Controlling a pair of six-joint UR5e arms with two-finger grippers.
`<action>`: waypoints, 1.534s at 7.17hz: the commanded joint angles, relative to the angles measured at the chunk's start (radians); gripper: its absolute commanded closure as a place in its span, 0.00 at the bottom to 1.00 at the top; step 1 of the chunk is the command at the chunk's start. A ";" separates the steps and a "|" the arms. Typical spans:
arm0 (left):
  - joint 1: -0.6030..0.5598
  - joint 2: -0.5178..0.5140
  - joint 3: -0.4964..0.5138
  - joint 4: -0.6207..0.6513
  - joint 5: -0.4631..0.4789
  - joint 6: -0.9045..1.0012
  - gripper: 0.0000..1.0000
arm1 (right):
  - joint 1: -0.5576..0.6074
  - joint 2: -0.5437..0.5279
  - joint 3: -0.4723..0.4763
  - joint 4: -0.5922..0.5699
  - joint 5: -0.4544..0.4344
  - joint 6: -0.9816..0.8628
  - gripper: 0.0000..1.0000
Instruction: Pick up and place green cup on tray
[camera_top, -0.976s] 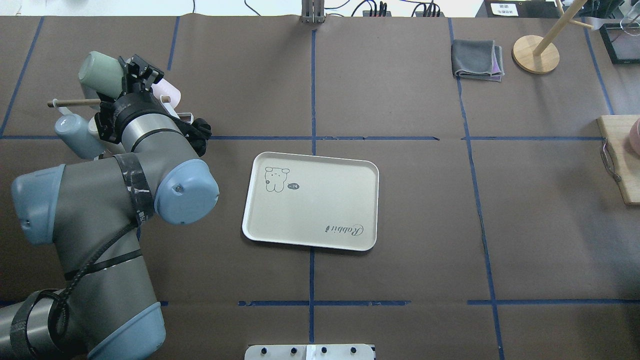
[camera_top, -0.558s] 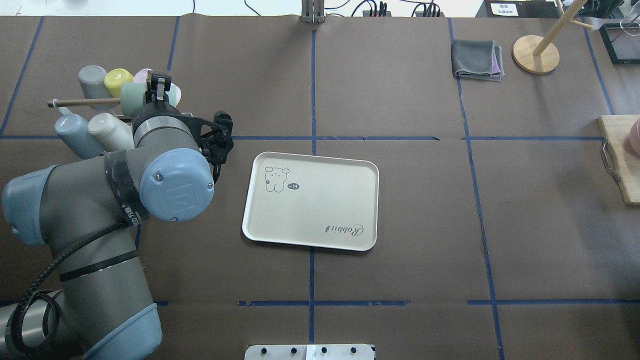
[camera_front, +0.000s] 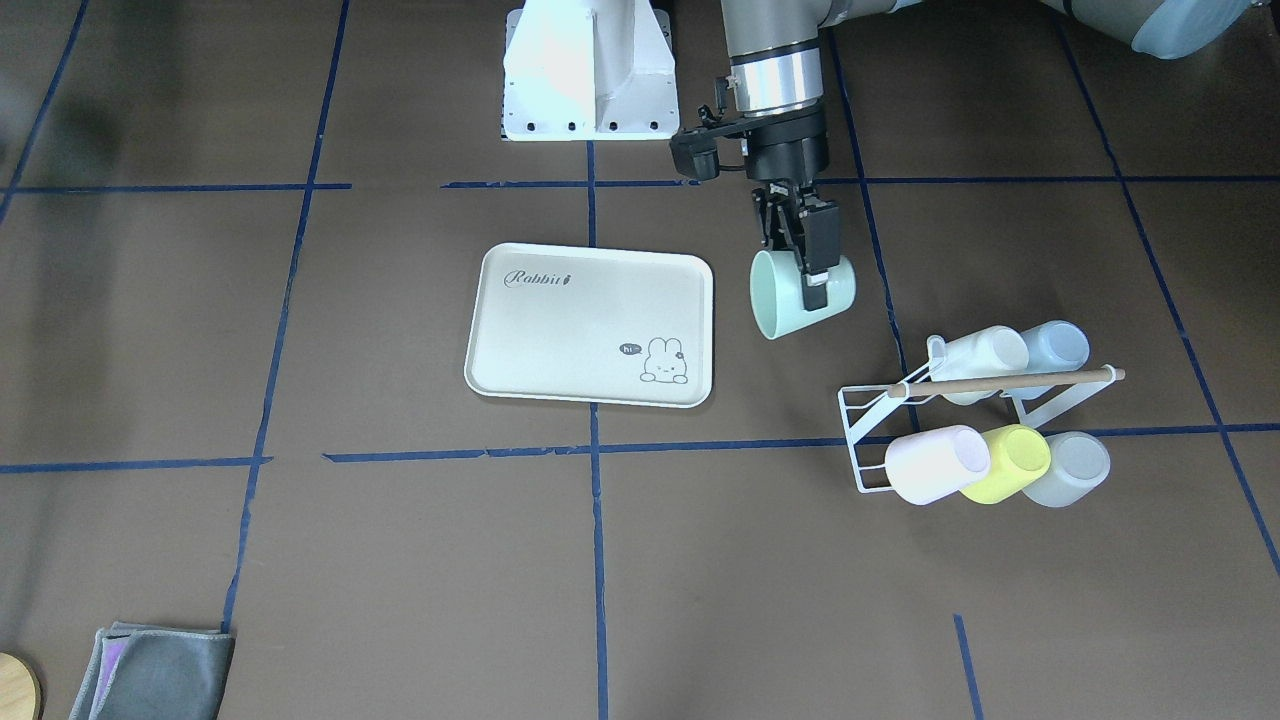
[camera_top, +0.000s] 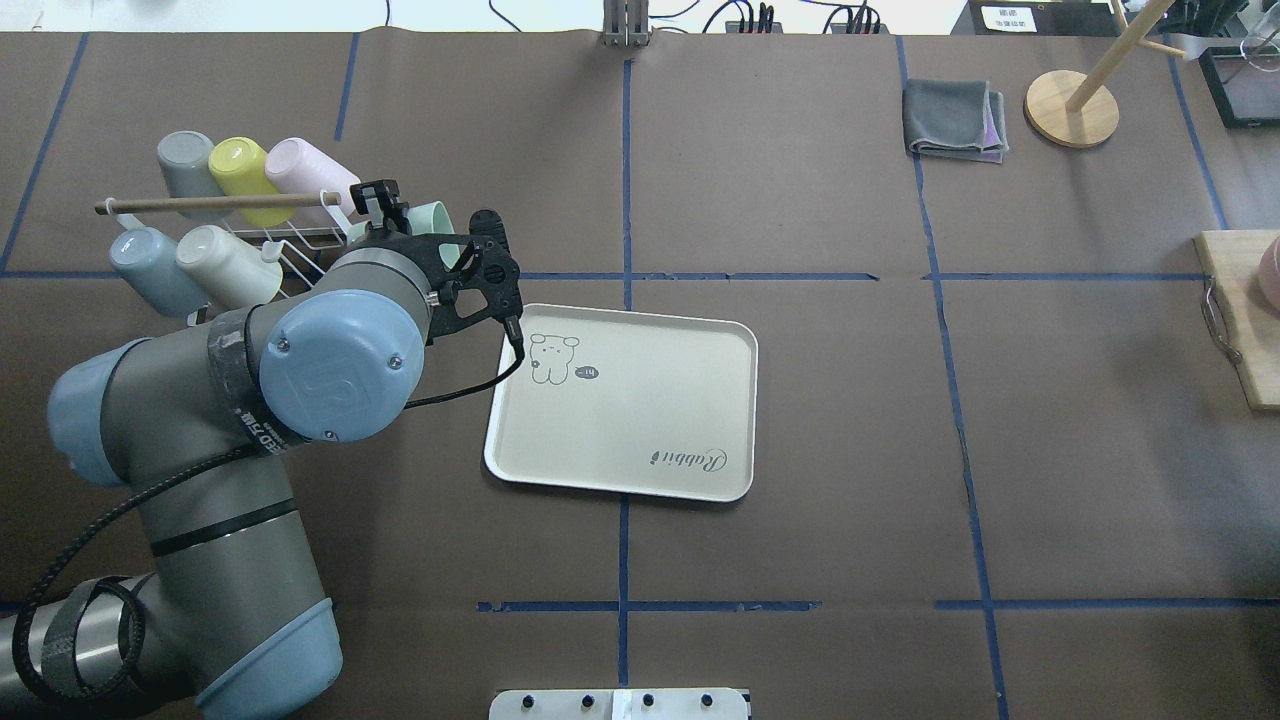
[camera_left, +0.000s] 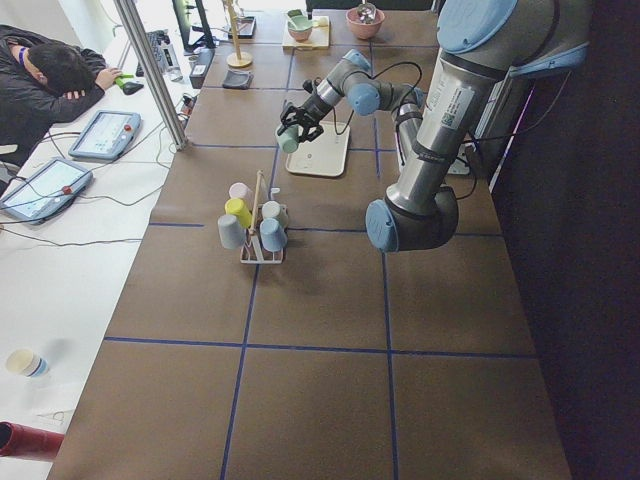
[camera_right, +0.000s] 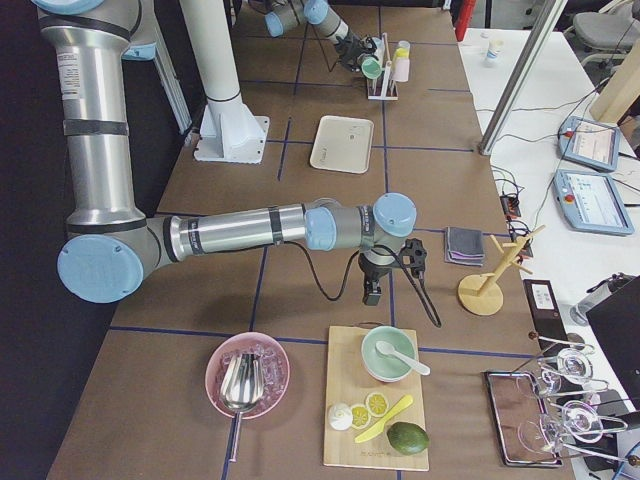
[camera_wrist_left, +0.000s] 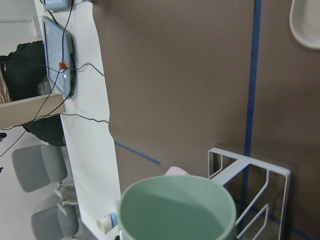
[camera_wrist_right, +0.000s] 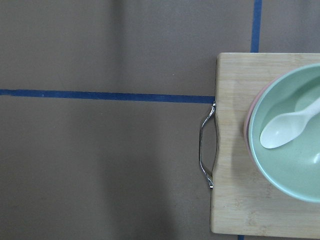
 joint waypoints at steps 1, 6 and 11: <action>0.009 0.038 0.090 -0.254 -0.084 -0.129 0.55 | 0.001 0.000 0.001 0.006 -0.002 0.002 0.00; 0.094 0.074 0.326 -0.936 -0.079 -0.470 0.62 | 0.004 -0.001 0.001 0.006 -0.002 0.002 0.00; 0.126 0.057 0.572 -1.471 -0.067 -0.564 0.64 | 0.015 -0.001 0.001 0.006 -0.002 0.003 0.00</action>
